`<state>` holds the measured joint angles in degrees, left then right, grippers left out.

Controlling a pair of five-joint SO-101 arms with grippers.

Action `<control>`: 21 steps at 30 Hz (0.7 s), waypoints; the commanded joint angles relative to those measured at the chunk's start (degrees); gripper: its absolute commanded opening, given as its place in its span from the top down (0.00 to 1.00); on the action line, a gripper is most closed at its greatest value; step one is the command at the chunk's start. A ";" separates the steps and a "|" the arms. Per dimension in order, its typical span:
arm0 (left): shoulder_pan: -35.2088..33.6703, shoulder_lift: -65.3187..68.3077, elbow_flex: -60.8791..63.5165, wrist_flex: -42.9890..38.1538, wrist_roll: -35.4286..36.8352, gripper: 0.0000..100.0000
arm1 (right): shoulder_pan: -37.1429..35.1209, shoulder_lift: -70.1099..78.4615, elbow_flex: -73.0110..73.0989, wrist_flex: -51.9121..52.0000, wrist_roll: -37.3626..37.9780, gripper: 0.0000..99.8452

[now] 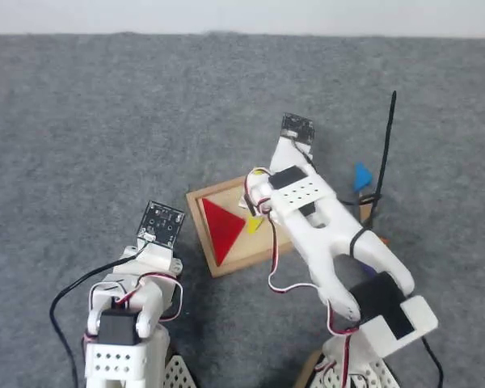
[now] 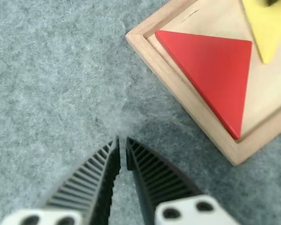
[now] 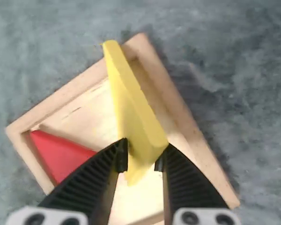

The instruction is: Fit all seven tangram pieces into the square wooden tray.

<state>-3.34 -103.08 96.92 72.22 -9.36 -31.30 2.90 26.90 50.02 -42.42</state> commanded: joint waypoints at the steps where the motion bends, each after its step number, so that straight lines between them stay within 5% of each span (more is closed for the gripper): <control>1: -0.26 -0.97 -0.57 0.18 -0.44 0.98 | 0.48 -3.82 -0.70 -0.22 3.60 0.89; 5: -0.26 -0.97 -0.57 0.18 -0.44 0.98 | -0.57 -1.71 -0.26 -2.86 3.60 0.86; 8: -0.26 -0.97 -0.57 0.18 -0.44 0.98 | -0.57 -0.75 -0.62 -3.21 3.60 0.99; 21: -0.26 -0.97 -0.57 0.18 -0.44 0.98 | -3.47 -8.04 -1.05 -4.09 0.53 0.99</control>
<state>-3.34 -103.08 96.92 72.22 -9.36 -32.70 -0.18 27.16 48.35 -40.13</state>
